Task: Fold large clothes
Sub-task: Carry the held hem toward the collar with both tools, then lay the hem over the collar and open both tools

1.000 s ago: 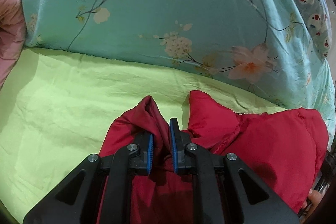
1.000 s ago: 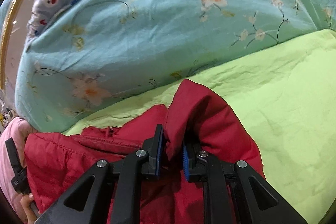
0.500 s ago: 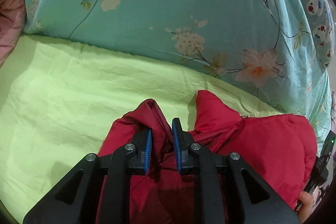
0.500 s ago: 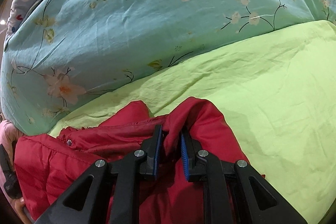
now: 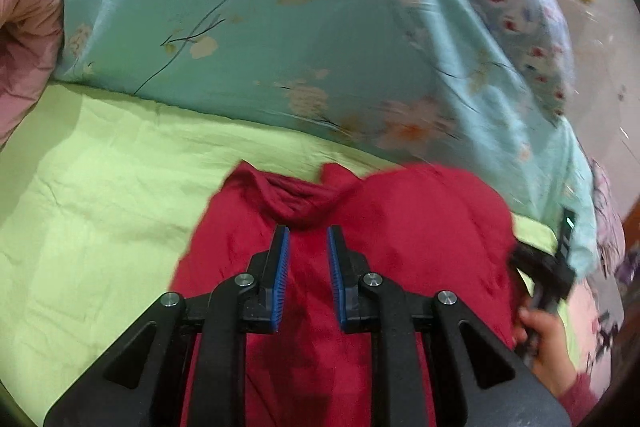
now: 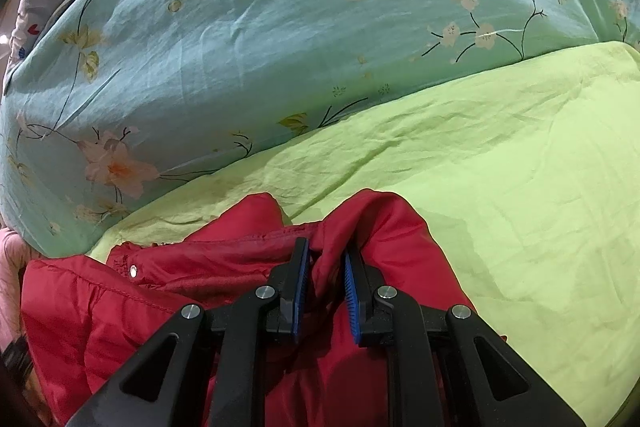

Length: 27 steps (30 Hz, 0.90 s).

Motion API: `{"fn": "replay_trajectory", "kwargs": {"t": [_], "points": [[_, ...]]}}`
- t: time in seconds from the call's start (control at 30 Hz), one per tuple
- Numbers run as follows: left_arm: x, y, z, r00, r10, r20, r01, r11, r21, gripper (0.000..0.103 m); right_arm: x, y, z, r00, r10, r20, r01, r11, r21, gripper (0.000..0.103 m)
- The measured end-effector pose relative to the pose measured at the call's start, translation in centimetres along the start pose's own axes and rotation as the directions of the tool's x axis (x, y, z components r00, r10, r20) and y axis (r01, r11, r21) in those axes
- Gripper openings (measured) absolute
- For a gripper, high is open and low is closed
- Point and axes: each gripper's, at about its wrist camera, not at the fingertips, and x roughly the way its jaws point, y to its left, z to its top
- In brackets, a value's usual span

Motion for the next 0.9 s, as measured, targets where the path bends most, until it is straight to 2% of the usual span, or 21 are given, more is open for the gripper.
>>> {"fn": "replay_trajectory", "kwargs": {"t": [0.07,0.2,0.27,0.3,0.33,0.47,0.67,0.8,0.9], "points": [[-1.1,-1.3,-1.1,1.0,-0.026,-0.003,0.026,0.999,0.037,0.016,0.1,0.2,0.1,1.0,-0.003,-0.002,0.003,1.0,-0.002,0.015],[-2.3,-3.5,-3.0,0.996,-0.079,-0.036,0.082,0.994,0.077,0.016,-1.0,0.5,0.5,1.0,0.01,0.025,-0.009,1.0,-0.005,0.023],[-2.6,-4.7,-3.8,0.992,-0.112,-0.057,0.117,0.988,0.096,0.016,-2.2,0.6,0.7,0.999,0.017,0.049,-0.017,1.0,-0.011,0.032],[-2.7,-5.2,-4.1,0.99,-0.128,-0.065,0.135,0.985,0.104,0.016,-2.8,0.7,0.9,0.998,0.02,0.057,-0.019,1.0,-0.018,0.044],[-2.9,-5.5,-4.3,0.987,-0.141,-0.072,0.148,0.982,0.113,0.016,-3.3,0.8,0.9,0.998,0.023,0.065,-0.022,0.999,-0.028,0.05],[-3.2,-7.2,-5.4,0.977,-0.19,-0.095,0.202,0.968,0.146,0.017,-5.8,1.2,0.6,0.995,0.048,0.083,-0.041,0.996,-0.083,0.05],[-3.5,-8.1,-6.3,0.971,-0.213,-0.111,0.228,0.961,0.153,0.017,-9.8,1.7,-1.7,0.987,0.142,0.075,-0.132,0.983,-0.129,0.05],[-2.8,-8.6,-6.5,0.965,-0.232,-0.12,0.25,0.953,0.173,0.017,-11.8,3.5,-4.6,0.98,0.194,0.05,-0.178,0.959,-0.221,0.05],[-1.1,-8.5,-6.3,0.965,-0.216,-0.145,0.24,0.956,0.171,0.016,-11.9,5.7,-6.5,0.974,0.226,0.005,-0.213,0.927,-0.31,0.05]]}}
